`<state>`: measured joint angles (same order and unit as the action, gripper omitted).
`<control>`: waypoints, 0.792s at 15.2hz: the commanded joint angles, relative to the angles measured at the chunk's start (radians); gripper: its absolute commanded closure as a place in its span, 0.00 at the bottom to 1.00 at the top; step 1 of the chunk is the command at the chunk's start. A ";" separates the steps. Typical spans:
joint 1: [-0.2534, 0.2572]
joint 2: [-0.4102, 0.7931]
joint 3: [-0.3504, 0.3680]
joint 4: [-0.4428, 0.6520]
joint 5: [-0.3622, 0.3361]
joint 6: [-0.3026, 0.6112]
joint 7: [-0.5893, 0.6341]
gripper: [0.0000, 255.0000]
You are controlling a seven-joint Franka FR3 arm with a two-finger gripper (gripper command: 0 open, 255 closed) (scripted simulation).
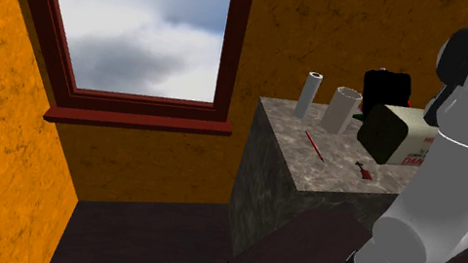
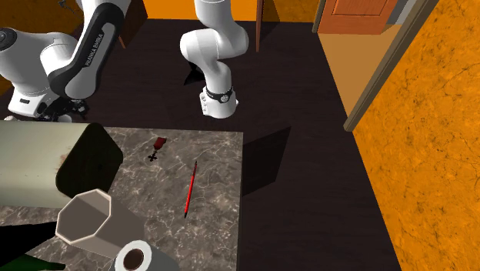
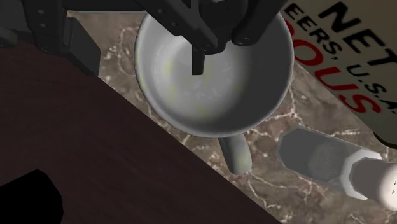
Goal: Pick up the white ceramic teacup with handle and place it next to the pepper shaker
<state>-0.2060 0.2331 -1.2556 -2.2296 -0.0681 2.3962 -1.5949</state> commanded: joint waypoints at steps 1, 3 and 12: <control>0.000 0.000 0.000 0.000 0.000 0.000 0.000 0.00; 0.000 0.000 0.000 0.000 0.000 0.000 0.000 0.00; 0.255 -0.233 -0.198 0.049 -0.279 -0.161 0.198 0.00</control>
<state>0.0467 0.0070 -1.4532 -2.1826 -0.3386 2.2400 -1.4027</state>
